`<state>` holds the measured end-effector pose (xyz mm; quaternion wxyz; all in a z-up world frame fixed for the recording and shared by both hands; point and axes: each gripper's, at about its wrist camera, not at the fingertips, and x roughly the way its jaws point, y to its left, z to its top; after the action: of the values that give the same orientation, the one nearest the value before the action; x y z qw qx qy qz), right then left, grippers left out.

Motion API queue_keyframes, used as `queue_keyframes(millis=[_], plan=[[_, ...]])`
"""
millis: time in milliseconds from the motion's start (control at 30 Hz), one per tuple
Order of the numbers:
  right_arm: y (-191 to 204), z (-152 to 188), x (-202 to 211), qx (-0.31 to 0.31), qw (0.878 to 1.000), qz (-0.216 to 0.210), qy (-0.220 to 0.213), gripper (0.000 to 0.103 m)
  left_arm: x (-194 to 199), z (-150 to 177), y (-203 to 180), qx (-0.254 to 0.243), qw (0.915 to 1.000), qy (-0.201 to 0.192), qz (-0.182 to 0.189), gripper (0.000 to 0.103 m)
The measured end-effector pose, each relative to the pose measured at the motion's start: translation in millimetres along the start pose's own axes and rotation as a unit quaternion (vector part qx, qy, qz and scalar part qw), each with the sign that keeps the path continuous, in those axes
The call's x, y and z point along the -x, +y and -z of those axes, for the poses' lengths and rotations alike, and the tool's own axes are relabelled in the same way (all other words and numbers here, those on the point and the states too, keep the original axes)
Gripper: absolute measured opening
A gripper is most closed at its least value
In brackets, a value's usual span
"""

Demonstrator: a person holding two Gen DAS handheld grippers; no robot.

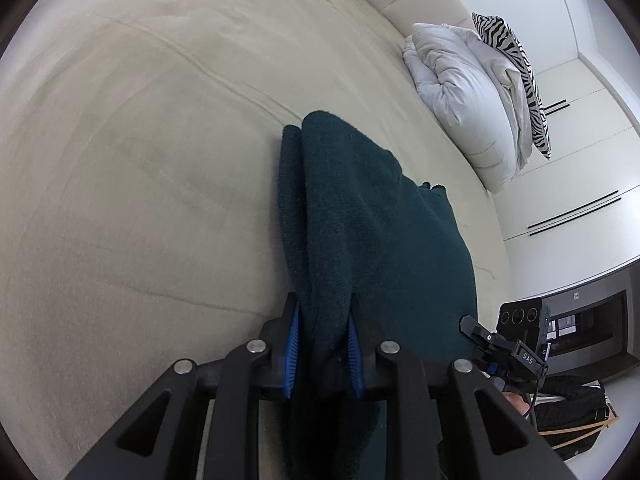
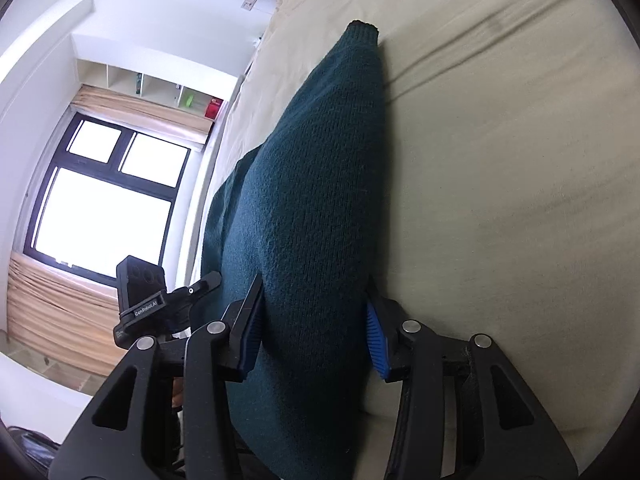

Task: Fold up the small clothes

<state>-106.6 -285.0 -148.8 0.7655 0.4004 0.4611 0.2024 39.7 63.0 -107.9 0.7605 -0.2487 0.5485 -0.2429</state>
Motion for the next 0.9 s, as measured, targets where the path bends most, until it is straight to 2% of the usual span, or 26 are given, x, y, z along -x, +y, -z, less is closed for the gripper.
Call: queue_keyframes(millis=[200,400,533,633,733,800,867,900], plan=[[0.7,-4.4,-10.5,-0.001,1.000,-0.003,0.002,0.040,-7.7,4.4,3.4,0.000,1.0000,-0.006,0.001,0.027],[1.5,-7.7,-8.0,0.003,1.000,-0.004,-0.003,0.042,3.3,9.2,11.7,0.011,0.9996,-0.016,0.022,0.030],[10.7,-10.4,2.0,0.018,0.999,0.031,-0.019,0.047,19.5,14.8,-1.3,-0.011,0.9992,-0.038,-0.004,0.031],[21.0,-8.7,24.8,0.046,0.994,0.082,-0.049,0.048,35.8,17.4,-17.4,-0.038,0.9970,-0.064,-0.020,0.032],[39.2,-6.7,48.5,0.087,0.981,0.148,-0.086,0.049,55.6,22.0,-41.8,-0.086,0.9896,-0.105,-0.049,0.044],[52.8,-6.8,62.8,0.119,0.970,0.184,-0.107,0.049,67.5,27.6,-61.9,-0.128,0.9789,-0.138,-0.080,0.052],[72.5,-4.2,71.6,0.155,0.955,0.218,-0.130,0.050,79.2,36.6,-82.5,-0.173,0.9630,-0.175,-0.110,0.062],[80.1,-5.6,76.9,0.171,0.948,0.231,-0.138,0.051,85.7,42.2,-92.2,-0.193,0.9530,-0.197,-0.125,0.072]])
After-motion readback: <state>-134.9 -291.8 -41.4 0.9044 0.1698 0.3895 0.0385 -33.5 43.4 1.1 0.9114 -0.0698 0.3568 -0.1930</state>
